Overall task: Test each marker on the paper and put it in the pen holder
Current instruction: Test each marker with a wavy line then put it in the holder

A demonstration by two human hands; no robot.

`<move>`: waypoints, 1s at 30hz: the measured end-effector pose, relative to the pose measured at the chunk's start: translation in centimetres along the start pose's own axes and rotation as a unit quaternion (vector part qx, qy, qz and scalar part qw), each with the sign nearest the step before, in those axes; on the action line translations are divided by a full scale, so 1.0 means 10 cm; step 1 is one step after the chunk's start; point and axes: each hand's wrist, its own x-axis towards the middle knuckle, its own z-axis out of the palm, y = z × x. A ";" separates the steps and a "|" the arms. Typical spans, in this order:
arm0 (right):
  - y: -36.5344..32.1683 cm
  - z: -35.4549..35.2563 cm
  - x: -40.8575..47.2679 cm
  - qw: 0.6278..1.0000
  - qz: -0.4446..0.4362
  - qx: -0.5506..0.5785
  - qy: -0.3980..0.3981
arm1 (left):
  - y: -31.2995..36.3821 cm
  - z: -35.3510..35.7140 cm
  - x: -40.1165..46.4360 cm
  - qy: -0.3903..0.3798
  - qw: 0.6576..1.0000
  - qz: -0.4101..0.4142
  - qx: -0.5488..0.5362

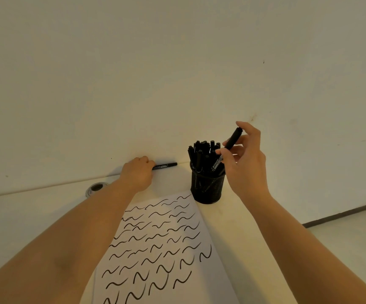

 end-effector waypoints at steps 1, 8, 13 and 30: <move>0.02 0.02 -0.01 1.000 0.001 -0.009 -0.006 | 0.02 0.00 0.01 0.007 1.000 -0.002 0.005; 0.13 0.15 -0.08 0.994 -0.014 -0.095 -0.053 | 0.08 0.06 0.09 0.023 0.999 -0.012 0.020; 0.17 0.21 -0.10 0.988 -0.033 -0.144 -0.051 | 0.05 0.11 0.03 0.046 0.999 -0.012 0.006; 0.16 0.23 -0.25 0.932 -0.163 -0.318 -0.059 | 0.42 -0.54 -1.05 -0.028 0.793 -0.071 -0.605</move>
